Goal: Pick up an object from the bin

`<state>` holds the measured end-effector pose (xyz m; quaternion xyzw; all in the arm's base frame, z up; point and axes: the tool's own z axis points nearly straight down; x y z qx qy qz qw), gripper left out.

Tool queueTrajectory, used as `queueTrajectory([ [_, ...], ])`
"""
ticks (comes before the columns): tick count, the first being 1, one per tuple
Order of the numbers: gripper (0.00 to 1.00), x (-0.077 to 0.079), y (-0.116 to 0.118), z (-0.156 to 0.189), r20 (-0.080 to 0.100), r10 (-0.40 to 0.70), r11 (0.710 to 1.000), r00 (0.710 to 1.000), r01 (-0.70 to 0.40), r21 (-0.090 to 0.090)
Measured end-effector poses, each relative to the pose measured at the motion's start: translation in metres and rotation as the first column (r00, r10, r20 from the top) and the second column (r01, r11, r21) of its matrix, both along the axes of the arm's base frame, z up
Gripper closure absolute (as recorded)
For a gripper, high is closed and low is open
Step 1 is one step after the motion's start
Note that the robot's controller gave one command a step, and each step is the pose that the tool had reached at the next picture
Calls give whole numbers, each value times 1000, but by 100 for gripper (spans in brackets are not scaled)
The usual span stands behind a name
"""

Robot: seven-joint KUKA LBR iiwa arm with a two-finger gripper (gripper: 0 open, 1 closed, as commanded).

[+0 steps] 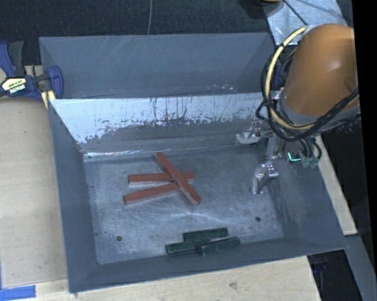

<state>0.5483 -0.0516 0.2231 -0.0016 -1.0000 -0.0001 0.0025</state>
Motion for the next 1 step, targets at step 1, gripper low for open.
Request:
queueTrajectory([
  [1,0,2,0,4,9,1,1000,1000,-1,-1],
])
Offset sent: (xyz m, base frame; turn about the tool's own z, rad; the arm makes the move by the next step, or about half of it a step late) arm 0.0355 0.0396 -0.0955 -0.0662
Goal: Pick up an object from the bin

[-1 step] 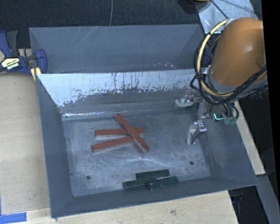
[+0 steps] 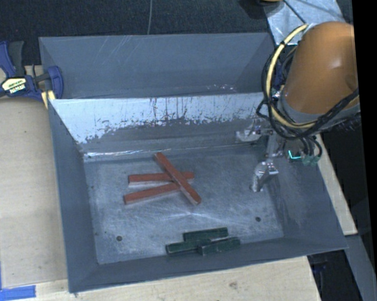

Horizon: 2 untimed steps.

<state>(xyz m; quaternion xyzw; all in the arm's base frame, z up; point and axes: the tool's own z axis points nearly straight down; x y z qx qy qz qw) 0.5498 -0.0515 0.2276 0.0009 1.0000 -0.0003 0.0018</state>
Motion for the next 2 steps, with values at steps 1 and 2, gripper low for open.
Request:
queueTrajectory([
  [1,0,17,15,-39,9,27,1000,1000,-27,-2],
  [2,0,27,72,-86,-2,-32,999,999,32,0],
])
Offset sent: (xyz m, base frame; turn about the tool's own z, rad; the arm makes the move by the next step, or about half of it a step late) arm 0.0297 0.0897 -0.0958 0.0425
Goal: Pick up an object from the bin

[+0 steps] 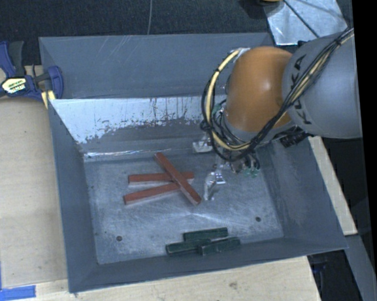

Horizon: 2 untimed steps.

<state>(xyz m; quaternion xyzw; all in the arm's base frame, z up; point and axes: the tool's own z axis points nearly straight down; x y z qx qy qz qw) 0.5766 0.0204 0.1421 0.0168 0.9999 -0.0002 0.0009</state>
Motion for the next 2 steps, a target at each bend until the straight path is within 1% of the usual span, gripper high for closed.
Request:
queueTrajectory([
  [1,100,28,35,-49,7,128,992,992,-128,1],
  [2,100,28,35,-49,7,128,992,992,-128,1],
])
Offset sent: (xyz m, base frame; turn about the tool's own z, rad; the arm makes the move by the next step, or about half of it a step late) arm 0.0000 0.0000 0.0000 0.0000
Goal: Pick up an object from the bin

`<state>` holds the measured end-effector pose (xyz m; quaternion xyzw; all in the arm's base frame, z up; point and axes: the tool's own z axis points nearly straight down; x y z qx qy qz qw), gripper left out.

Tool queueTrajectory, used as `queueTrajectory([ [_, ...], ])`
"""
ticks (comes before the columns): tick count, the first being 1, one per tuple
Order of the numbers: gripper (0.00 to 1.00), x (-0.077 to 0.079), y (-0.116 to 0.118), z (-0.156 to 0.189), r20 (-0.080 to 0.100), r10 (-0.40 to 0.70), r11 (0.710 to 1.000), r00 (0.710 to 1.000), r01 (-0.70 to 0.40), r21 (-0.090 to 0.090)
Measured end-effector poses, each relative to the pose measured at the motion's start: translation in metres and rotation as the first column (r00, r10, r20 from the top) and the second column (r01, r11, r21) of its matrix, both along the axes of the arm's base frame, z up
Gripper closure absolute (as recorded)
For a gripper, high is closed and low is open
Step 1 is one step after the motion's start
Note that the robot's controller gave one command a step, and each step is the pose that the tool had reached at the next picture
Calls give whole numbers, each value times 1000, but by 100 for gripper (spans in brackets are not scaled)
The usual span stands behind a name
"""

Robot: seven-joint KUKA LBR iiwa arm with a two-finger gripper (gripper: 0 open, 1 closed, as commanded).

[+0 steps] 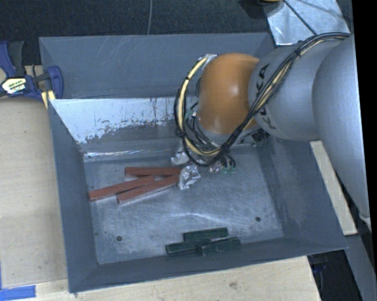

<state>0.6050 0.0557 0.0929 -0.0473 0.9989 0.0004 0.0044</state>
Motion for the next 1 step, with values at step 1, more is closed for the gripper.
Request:
queueTrajectory([
  [1,100,-10,6,132,2,-26,1000,1000,26,-2],
])
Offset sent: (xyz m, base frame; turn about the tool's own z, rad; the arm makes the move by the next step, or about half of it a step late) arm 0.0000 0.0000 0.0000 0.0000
